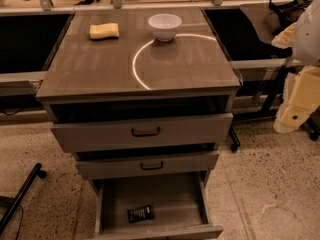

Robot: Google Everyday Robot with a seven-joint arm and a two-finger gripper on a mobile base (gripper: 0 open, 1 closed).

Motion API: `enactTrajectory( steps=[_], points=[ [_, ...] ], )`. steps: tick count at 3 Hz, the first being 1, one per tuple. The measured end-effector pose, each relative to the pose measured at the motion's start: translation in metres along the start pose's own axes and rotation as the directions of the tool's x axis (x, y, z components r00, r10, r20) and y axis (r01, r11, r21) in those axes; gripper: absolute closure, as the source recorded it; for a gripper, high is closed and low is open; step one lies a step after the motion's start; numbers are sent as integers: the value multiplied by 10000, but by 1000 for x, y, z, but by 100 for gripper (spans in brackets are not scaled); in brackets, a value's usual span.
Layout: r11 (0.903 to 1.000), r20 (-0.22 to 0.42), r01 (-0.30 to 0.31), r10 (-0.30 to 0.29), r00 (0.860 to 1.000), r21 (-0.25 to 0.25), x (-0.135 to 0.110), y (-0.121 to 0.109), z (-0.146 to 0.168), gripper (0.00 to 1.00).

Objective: Pick rxbar chocolate from bottom drawer and place on counter

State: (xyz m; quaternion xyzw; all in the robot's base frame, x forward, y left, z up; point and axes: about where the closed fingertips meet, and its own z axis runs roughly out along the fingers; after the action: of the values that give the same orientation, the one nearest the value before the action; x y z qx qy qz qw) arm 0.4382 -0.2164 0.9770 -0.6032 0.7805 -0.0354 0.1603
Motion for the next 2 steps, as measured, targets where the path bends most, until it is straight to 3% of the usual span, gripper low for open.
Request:
enactTrajectory(
  steps=[1, 2],
  points=[
    [10000, 84, -7, 8, 10000, -40, -1, 1, 2, 0],
    [9971, 1142, -95, 182, 9933, -759, -10, 22, 38, 0]
  ],
)
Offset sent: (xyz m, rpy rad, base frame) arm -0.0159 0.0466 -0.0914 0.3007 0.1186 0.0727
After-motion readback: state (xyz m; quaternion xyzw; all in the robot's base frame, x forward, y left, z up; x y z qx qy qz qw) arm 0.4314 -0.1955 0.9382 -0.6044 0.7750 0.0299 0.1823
